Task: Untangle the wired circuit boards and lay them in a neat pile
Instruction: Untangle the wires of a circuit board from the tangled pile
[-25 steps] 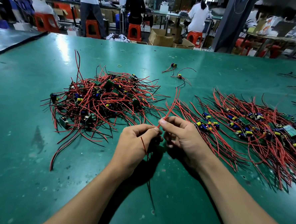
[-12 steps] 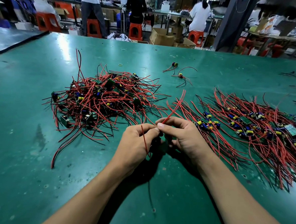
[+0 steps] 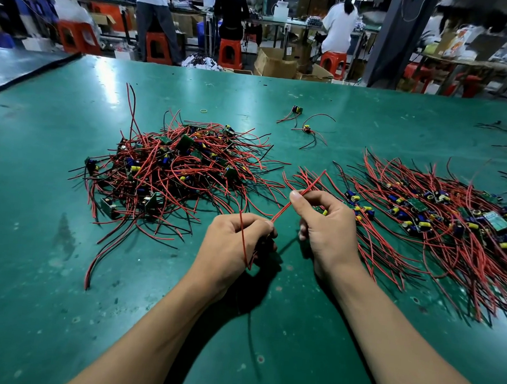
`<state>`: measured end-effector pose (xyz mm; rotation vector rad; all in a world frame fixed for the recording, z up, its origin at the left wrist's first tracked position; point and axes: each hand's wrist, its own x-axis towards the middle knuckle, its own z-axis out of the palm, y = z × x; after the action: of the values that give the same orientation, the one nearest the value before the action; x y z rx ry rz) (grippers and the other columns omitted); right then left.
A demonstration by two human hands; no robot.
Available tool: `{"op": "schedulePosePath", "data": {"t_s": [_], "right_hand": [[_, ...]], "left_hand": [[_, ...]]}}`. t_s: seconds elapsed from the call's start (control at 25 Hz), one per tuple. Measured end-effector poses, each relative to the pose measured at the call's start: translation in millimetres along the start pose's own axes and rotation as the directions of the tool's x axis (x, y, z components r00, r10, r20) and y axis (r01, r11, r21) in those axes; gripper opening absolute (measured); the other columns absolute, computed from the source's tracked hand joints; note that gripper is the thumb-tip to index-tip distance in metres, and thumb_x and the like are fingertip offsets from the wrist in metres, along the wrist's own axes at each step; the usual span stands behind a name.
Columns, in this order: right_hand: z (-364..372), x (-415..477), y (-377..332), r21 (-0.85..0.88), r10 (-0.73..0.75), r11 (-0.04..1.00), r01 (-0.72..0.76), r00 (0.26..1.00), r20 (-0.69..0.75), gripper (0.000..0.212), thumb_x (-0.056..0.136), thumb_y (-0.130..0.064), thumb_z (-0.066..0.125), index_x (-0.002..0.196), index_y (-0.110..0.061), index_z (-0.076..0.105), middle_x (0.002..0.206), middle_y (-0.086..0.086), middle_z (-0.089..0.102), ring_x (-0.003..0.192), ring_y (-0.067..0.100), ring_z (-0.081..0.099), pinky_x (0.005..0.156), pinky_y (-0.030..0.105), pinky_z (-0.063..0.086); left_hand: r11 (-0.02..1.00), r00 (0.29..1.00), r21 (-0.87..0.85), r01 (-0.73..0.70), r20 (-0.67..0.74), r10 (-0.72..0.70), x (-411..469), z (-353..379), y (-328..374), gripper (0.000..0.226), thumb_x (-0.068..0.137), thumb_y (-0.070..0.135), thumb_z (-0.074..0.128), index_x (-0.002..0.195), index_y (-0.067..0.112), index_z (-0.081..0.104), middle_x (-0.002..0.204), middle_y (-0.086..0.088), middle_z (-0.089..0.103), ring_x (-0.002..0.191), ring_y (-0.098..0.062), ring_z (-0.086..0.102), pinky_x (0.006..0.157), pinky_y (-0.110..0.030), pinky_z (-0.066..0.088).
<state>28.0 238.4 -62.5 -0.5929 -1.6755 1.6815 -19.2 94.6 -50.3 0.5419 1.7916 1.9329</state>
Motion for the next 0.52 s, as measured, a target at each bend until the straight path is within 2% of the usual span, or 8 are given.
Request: {"op": "schedulePosePath", "data": {"t_s": [0.08, 0.2, 0.32, 0.4, 0.52], "right_hand": [[-0.5, 1.9, -0.4, 0.029, -0.019, 0.999, 0.020, 0.999, -0.036, 0.012, 0.086, -0.024, 0.078, 0.077, -0.021, 0.070, 0.048, -0.005, 0.050, 0.038, 0.012, 0.038, 0.039, 0.019, 0.030], [-3.2, 6.3, -2.9, 0.116, -0.023, 0.993, 0.035, 0.994, -0.102, 0.008, 0.086, -0.013, 0.077, 0.082, -0.014, 0.070, 0.063, -0.008, 0.062, 0.039, 0.006, 0.037, 0.040, 0.021, 0.031], [-4.9, 8.4, -6.6, 0.139, -0.036, 0.989, 0.051, 0.993, -0.113, 0.010, 0.086, -0.007, 0.076, 0.084, -0.014, 0.069, 0.071, -0.009, 0.066, 0.040, 0.005, 0.036, 0.040, 0.021, 0.031], [-8.3, 10.7, -8.5, 0.146, -0.027, 0.988, 0.045, 0.992, -0.122, 0.013, 0.084, -0.004, 0.076, 0.084, -0.014, 0.069, 0.071, -0.009, 0.066, 0.041, 0.005, 0.037, 0.039, 0.020, 0.032], [-11.3, 11.9, -9.7, 0.166, 0.008, 0.986, 0.015, 0.991, -0.137, 0.016, 0.083, -0.007, 0.078, 0.079, -0.015, 0.065, 0.064, -0.009, 0.063, 0.041, 0.005, 0.040, 0.038, 0.019, 0.032]], "left_hand": [[1.000, 1.000, 0.012, -0.003, 0.003, 0.003, -0.2, -0.3, -0.9, 0.024, 0.088, 0.007, 0.062, 0.065, 0.002, 0.069, 0.055, -0.007, 0.065, 0.048, -0.015, 0.054, 0.044, -0.017, 0.041], [1.000, 1.000, 0.030, -0.007, 0.012, 0.006, -0.9, -0.7, -2.8, 0.023, 0.087, 0.007, 0.064, 0.065, 0.001, 0.069, 0.053, -0.006, 0.063, 0.049, -0.015, 0.053, 0.045, -0.017, 0.041], [0.999, 1.000, 0.043, -0.014, 0.021, 0.013, -0.7, -3.4, -2.2, 0.021, 0.079, 0.018, 0.067, 0.065, 0.002, 0.069, 0.056, -0.007, 0.060, 0.055, -0.018, 0.051, 0.050, -0.021, 0.038], [0.999, 0.999, 0.045, -0.022, 0.026, 0.021, -0.6, -4.1, -1.3, 0.022, 0.077, 0.019, 0.067, 0.065, 0.002, 0.069, 0.057, -0.007, 0.058, 0.056, -0.018, 0.049, 0.051, -0.022, 0.037], [0.999, 0.999, 0.030, -0.032, 0.020, 0.031, -0.9, -4.5, -0.4, 0.024, 0.086, 0.007, 0.065, 0.063, 0.000, 0.068, 0.054, -0.004, 0.058, 0.050, -0.014, 0.050, 0.047, -0.017, 0.039]]}}
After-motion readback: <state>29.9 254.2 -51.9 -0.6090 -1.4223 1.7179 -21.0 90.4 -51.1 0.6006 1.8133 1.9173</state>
